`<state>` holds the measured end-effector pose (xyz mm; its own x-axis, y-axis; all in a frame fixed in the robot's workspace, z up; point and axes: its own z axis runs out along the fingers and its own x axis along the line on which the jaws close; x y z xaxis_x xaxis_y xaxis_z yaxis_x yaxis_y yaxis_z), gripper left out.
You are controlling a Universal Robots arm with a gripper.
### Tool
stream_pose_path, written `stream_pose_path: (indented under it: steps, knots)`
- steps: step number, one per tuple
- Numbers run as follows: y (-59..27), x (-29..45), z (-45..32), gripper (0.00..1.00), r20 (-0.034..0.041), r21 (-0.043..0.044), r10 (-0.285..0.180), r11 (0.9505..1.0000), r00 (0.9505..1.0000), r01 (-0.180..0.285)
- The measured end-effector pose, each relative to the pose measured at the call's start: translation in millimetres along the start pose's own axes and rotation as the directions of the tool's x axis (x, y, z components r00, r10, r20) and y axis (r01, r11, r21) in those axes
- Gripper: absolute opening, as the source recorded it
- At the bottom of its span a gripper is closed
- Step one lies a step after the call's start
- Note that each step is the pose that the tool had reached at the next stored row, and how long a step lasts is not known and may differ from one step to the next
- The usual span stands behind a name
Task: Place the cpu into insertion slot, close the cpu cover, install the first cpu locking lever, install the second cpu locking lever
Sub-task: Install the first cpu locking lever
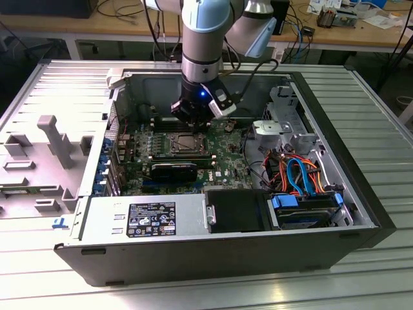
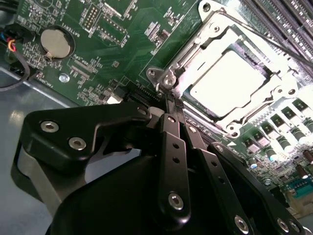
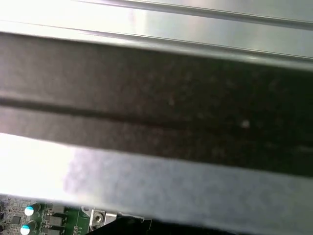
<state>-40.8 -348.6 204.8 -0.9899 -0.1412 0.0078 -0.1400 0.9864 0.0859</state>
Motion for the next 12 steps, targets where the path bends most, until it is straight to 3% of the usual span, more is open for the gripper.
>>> stream_pose_path:
  steps: [4, 6, 12]
  knots:
    - [2.0, -0.3, -2.5, 0.11, 0.0011, -0.0037, 0.000, 1.0000, 1.0000, 0.000]
    - [1.2, -0.1, -2.6, 0.11, 0.0021, -0.0105, 0.000, 0.9999, 1.0000, 0.000]
    - [1.8, 6.5, -2.5, 0.11, 0.0037, -0.0118, 0.000, 0.9999, 1.0000, 0.000]
